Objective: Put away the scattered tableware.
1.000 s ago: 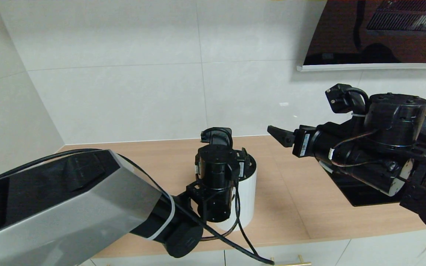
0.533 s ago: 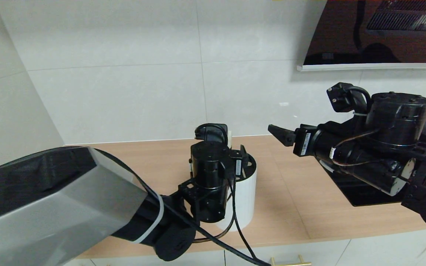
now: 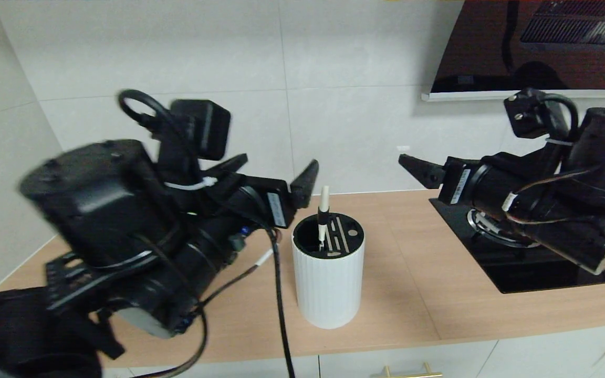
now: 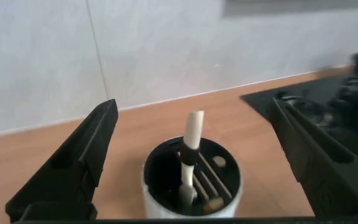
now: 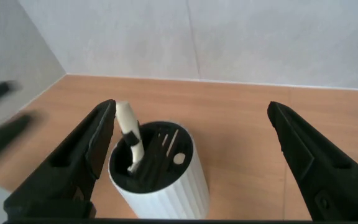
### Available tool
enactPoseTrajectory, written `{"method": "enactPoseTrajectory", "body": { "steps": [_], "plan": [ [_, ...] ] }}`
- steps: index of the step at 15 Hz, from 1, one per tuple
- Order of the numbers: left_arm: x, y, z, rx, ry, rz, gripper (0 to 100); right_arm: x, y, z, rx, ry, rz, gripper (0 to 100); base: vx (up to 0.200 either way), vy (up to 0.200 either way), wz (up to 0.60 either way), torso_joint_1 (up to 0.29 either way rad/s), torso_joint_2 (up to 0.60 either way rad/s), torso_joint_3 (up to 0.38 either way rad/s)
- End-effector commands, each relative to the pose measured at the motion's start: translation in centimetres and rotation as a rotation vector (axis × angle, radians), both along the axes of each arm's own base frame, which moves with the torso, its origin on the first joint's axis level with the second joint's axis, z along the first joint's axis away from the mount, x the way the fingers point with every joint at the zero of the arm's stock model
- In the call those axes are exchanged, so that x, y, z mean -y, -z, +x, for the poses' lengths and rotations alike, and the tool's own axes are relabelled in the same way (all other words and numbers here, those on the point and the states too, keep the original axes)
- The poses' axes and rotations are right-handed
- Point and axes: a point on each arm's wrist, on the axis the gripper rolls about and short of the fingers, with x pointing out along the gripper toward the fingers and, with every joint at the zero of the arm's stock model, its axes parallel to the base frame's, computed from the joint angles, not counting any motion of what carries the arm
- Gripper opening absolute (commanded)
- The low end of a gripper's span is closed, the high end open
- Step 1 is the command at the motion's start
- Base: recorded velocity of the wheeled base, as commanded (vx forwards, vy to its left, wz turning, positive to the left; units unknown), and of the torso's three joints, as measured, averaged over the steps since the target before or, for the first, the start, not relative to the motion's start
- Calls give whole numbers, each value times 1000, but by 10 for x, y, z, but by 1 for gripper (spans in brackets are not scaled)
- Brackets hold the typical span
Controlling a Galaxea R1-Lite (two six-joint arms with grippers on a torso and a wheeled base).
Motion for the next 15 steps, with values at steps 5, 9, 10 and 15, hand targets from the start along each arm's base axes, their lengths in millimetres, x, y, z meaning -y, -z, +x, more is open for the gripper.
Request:
{"method": "enactPoseTrajectory", "body": {
  "steps": [5, 9, 10, 15],
  "plan": [
    [-135, -37, -108, 46, -162, -13, 100, 101, -23, -114, 243, 200, -6, 100, 0, 0, 0, 0, 0, 0],
    [-183, -28, -174, 56, -308, -14, 100, 144, -4, -200, 323, 291, 7, 100, 0, 0, 0, 0, 0, 0],
    [-193, -20, -195, 63, -363, 0, 100, 154, 7, -227, 314, 363, -11, 100, 0, 0, 0, 0, 0, 0],
    [-203, 28, -252, 144, -452, 114, 100, 164, 46, -294, 353, 514, -70, 100, 0, 0, 0, 0, 0, 0]
  ]
}}
